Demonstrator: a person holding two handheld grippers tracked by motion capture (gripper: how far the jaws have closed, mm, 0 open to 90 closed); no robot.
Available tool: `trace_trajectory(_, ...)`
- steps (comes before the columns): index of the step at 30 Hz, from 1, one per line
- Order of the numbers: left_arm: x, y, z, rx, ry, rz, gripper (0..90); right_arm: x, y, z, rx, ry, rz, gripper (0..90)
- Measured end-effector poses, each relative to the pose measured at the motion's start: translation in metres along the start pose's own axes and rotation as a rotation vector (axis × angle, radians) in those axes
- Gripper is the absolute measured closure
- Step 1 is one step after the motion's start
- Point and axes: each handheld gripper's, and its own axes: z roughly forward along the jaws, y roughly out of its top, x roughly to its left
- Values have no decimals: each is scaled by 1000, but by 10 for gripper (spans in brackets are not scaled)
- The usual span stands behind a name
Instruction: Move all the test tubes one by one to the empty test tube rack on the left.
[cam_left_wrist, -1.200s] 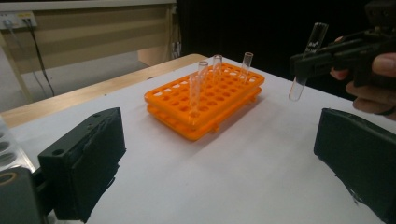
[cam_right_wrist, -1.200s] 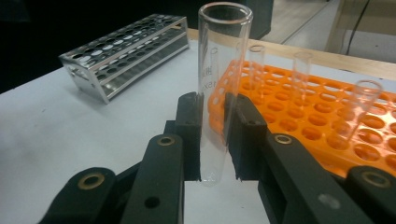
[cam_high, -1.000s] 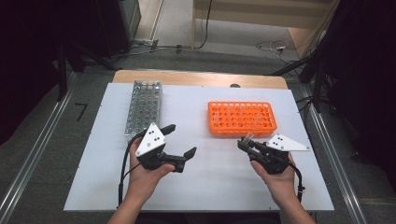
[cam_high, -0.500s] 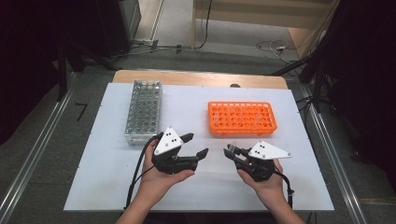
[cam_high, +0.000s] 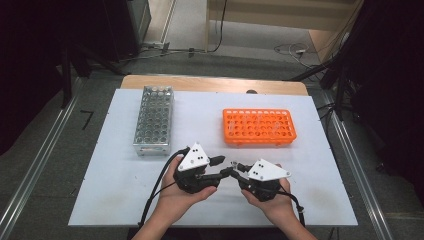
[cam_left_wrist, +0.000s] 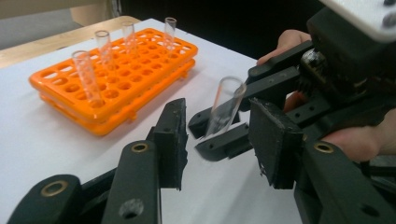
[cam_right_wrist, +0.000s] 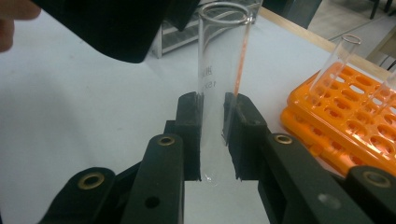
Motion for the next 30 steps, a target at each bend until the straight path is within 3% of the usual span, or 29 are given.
trace_trajectory(12,-5,-2,8,31,7,22,687,12,4,3,9,28,-44,735)
trace_trajectory(30,-5,-2,8,31,20,37,756,13,5,2,1,38,-28,734)
